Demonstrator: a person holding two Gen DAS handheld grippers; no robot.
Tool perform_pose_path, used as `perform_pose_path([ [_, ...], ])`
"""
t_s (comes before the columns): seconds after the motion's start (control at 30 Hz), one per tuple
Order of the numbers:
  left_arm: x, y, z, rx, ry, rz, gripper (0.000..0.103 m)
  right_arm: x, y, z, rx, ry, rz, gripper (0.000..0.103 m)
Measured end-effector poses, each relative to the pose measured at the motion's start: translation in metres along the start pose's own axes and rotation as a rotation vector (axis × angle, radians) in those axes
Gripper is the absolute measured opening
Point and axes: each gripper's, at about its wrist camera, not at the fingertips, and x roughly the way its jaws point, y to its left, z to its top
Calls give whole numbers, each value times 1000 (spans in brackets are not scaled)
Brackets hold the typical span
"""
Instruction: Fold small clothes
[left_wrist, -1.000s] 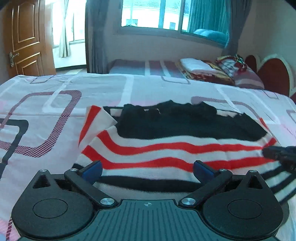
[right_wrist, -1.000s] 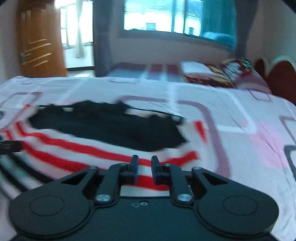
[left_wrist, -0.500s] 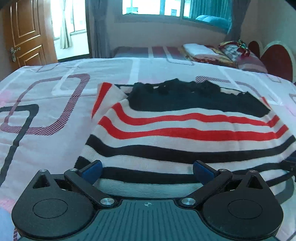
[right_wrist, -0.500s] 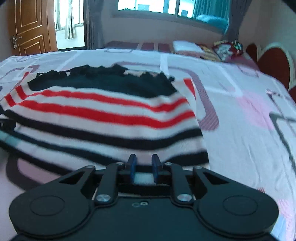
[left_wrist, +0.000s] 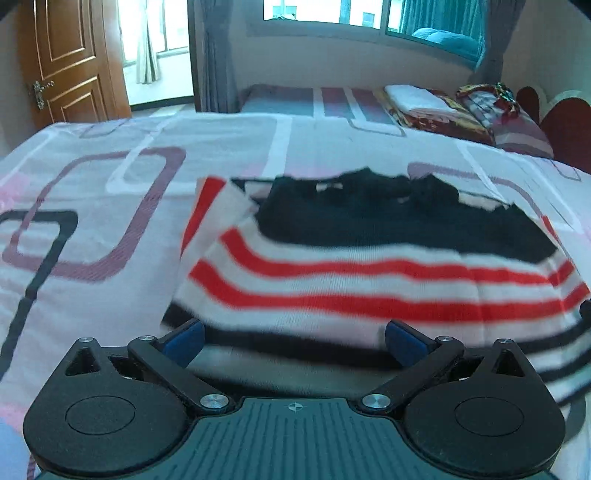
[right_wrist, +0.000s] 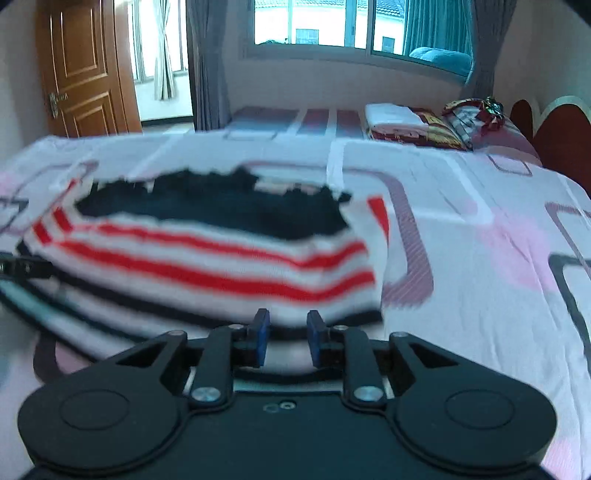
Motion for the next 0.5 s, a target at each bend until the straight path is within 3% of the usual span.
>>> perform_pose_path([
  [0.27,28,-14,26,-19,5,34,103,27,-11,40,36,-52,18,24],
  [0.37,49,-10,26,-21,38,74,103,46,0,36,24,-23,35,25],
  [0.5,62,1,23,-42,40,46,103,69,0,19,8,17,6,27],
])
